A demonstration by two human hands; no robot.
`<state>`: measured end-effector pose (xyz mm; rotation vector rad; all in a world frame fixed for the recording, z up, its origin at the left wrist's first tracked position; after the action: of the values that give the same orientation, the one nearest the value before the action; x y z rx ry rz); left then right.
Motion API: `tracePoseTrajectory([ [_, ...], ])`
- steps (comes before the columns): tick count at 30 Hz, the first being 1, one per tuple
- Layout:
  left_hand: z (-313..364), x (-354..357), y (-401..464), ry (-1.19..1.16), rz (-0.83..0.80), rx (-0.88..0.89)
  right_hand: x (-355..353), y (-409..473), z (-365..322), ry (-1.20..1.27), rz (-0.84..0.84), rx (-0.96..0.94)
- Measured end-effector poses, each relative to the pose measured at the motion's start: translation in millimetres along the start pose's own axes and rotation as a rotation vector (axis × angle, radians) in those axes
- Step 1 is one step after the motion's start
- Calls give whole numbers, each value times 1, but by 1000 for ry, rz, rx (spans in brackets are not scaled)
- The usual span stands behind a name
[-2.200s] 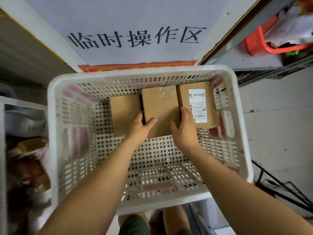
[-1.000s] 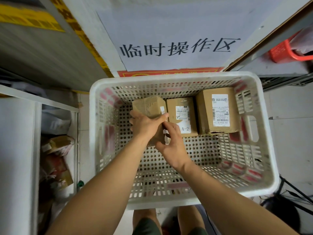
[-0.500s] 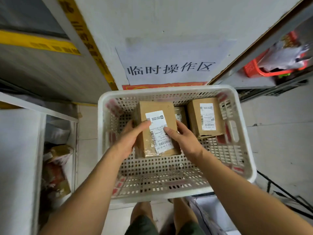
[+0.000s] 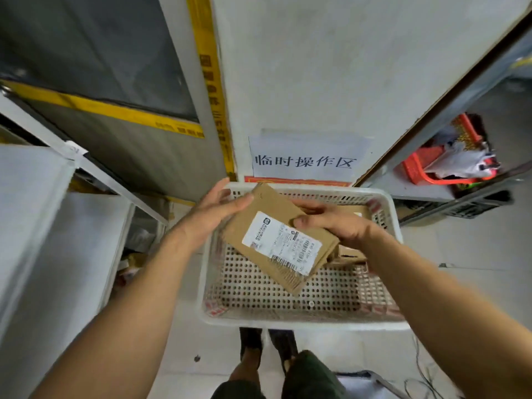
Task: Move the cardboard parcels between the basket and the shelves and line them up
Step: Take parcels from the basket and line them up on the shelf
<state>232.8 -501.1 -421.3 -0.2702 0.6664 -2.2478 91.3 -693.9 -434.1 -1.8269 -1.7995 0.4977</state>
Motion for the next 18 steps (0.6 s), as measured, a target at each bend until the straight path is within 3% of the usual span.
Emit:
tracePoseTrajectory([
  [3,26,8,-25,89,-172,-42,21,-5,-57,-266,-211,-8],
  [5,36,4,-45,54,-162,-52,34,-9,-90,-377,-262,-17],
  [8,45,-25,-81,-94,47,1,55,-11,-133,-486,-224,-122],
  [13,24,-86,-153,-420,481,154,73,-17,-183,-169,190,-445],
  [15,15,-100,-187,-581,604,232,106,-20,-178,-41,186,-451],
  [18,4,-109,-237,-816,749,323,183,-17,-153,8,-5,-332],
])
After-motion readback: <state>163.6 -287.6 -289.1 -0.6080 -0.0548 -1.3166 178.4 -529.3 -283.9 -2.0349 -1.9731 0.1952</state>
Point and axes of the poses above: each hand's wrist, its own y-axis towards the middle knuckle, its own x-axis out of the palm, z = x × y, the point moved 9 cm from there along y, towards the middle knuckle, and after that the axes turned 2 degrees about z, right-handed, at the moved point
